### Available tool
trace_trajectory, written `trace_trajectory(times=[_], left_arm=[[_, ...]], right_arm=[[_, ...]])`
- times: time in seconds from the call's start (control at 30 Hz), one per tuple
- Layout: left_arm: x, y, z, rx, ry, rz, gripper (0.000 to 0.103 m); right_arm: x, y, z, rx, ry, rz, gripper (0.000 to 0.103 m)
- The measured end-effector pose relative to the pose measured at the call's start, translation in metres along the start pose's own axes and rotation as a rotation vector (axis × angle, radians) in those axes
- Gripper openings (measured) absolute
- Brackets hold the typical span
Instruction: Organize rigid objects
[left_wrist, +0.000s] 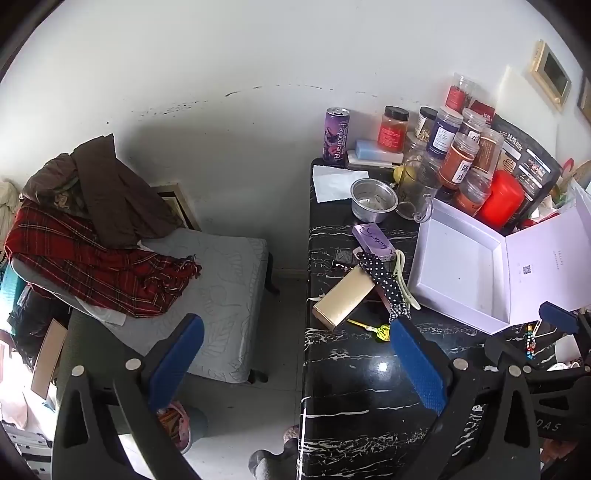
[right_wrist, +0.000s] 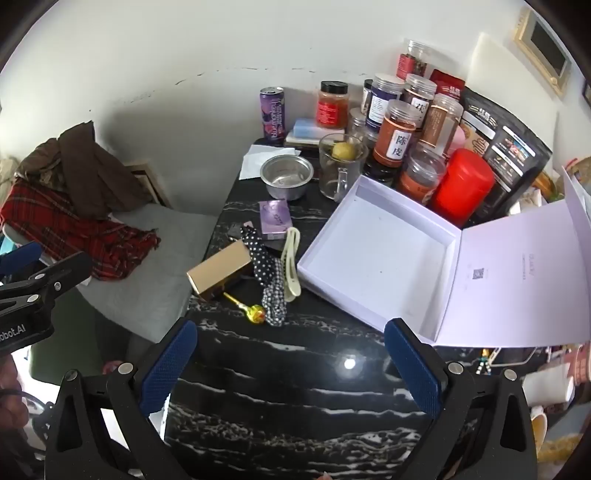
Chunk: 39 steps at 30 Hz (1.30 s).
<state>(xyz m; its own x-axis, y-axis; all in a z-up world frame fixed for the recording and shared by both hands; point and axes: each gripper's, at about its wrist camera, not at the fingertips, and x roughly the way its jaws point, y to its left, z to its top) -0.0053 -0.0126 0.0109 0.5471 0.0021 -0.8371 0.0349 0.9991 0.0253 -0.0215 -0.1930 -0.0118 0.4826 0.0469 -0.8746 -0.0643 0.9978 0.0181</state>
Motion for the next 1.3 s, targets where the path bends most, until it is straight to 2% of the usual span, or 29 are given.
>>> trace_trajectory(times=[0.4, 1.3], left_arm=[[0.0034, 0.0118, -0.0011, -0.004, 0.009, -0.01, 0.103], [0.0042, 0.0101, -0.0019, 0.0, 0.022, -0.019, 0.103]], right_arm=[[-0.0007, -0.001, -0.0024, 0.001, -0.009, -0.001, 0.103], [-0.0029, 0.0015, -0.001, -0.012, -0.016, -0.02, 0.103]])
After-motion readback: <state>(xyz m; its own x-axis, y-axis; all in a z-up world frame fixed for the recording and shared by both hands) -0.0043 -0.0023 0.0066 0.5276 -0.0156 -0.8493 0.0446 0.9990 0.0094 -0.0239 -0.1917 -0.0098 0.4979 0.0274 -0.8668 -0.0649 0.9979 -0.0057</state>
